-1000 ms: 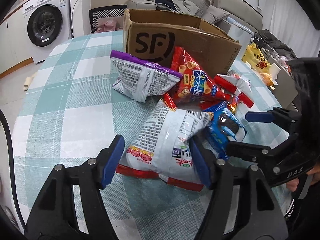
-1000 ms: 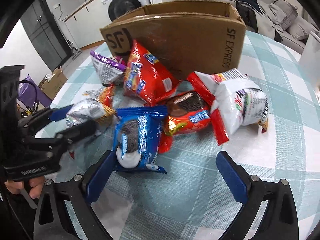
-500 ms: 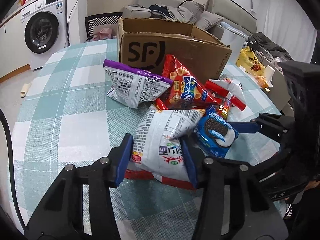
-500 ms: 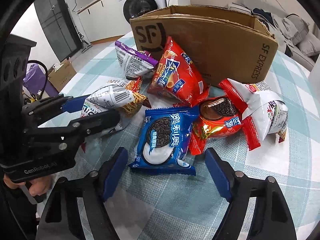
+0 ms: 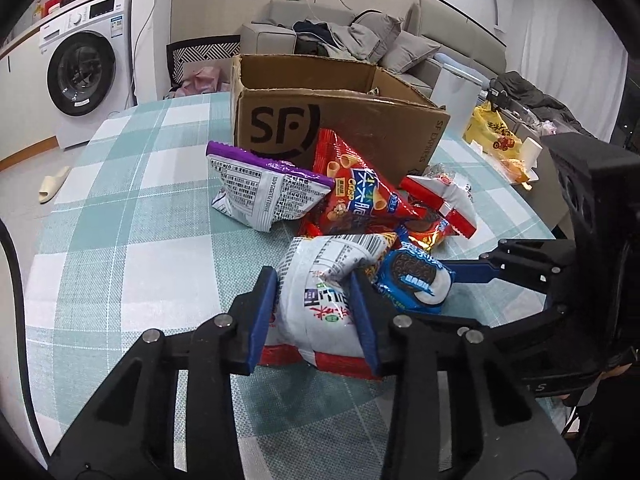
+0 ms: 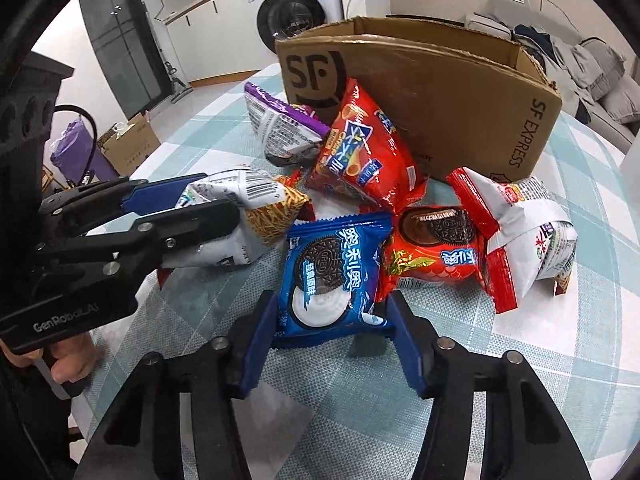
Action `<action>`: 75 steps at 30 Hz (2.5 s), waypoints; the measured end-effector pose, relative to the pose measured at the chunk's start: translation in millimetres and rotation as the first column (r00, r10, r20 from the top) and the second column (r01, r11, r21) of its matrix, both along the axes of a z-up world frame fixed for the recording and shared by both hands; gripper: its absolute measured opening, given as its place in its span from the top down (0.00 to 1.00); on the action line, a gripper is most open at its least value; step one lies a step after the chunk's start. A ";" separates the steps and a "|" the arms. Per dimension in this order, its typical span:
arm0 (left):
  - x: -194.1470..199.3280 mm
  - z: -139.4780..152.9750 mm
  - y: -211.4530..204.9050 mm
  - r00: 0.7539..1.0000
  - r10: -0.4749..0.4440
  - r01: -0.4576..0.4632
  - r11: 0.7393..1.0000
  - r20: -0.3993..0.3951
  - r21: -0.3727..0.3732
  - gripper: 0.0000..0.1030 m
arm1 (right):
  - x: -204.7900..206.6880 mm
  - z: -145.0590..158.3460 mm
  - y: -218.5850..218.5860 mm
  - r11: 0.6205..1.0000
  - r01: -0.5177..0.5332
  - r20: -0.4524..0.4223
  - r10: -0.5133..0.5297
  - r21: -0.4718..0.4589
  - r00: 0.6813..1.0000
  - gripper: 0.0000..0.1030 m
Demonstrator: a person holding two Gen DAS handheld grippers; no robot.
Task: Organize snacks
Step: 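Grasp the white snack bag with the left gripper while the right gripper grasps the blue cookie pack, then lift and carry the white snack bag and blue cookie pack over the box with both grippers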
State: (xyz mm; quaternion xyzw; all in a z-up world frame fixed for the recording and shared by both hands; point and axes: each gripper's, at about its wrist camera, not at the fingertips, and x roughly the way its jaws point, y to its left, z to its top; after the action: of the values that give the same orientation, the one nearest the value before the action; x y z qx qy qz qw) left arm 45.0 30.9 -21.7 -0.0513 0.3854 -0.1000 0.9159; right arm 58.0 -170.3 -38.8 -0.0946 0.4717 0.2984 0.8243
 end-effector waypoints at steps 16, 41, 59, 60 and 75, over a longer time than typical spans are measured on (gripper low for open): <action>-1.8 4.7 6.2 1.000 0.005 -0.005 1.000 0.009 -0.022 0.70 | -6.3 17.3 -22.9 0.997 -0.047 0.002 0.047 0.066 0.999 0.69; 12.8 -23.8 3.2 0.996 -0.004 0.003 1.000 -0.086 -0.015 0.46 | -5.7 10.4 -23.1 0.996 -0.079 0.002 0.079 0.051 0.997 0.42; -1.1 2.5 3.5 0.999 -0.036 0.037 0.997 0.017 -0.067 0.58 | -12.4 31.3 -29.9 0.990 -0.121 0.058 0.117 0.075 0.991 0.62; -2.0 4.9 4.0 0.999 -0.033 0.034 0.997 0.023 -0.068 0.58 | -12.3 33.5 -31.6 0.990 -0.118 0.062 0.114 0.080 0.992 0.62; -18.1 45.5 3.0 0.993 -0.003 0.010 0.998 0.115 -0.060 0.58 | -11.1 74.0 -70.6 0.979 -0.042 0.143 0.013 0.200 0.990 0.62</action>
State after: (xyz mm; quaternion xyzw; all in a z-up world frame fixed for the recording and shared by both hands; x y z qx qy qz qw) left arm 26.8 33.9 23.8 -0.0718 0.3288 -0.1176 0.9343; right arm 47.0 -241.0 35.2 -0.0378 0.3782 0.3488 0.8567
